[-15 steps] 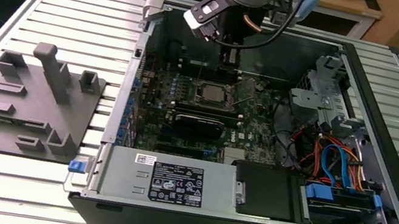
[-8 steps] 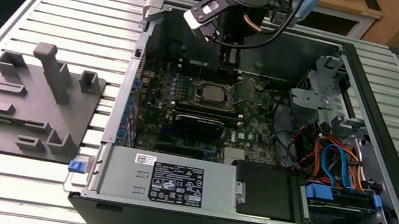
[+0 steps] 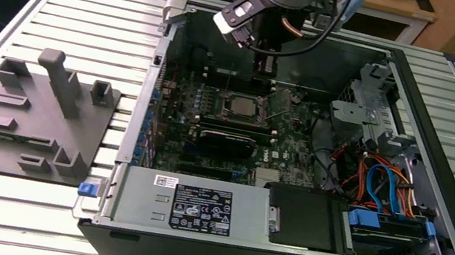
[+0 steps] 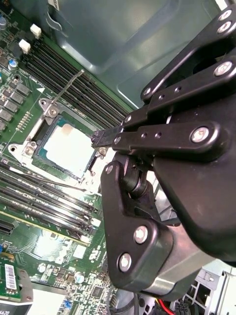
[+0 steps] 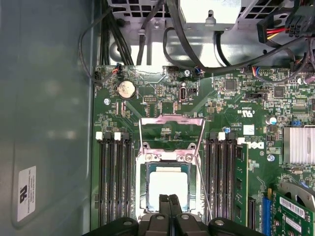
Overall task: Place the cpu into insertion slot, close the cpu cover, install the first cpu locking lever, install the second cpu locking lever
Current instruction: 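Close the cpu cover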
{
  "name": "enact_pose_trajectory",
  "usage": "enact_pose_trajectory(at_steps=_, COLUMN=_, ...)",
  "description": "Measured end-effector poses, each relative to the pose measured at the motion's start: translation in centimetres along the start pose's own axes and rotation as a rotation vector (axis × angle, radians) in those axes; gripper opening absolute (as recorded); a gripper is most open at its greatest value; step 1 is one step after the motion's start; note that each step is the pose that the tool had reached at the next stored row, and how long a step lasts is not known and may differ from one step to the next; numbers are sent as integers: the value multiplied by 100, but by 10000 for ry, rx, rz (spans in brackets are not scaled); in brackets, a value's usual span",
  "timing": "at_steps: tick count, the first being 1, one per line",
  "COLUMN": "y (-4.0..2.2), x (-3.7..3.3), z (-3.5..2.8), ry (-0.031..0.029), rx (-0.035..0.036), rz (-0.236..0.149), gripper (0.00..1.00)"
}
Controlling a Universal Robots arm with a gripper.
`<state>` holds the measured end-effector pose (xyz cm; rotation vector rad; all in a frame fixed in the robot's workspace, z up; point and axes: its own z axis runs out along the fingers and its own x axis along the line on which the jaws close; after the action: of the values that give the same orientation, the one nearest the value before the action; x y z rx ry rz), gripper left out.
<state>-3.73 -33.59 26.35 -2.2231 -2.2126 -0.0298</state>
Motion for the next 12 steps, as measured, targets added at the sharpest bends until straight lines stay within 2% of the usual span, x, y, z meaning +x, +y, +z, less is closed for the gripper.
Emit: enact_pose_trajectory(at_steps=12, y=2, x=1, z=-17, ry=-1, rx=0, rz=0, gripper=10)
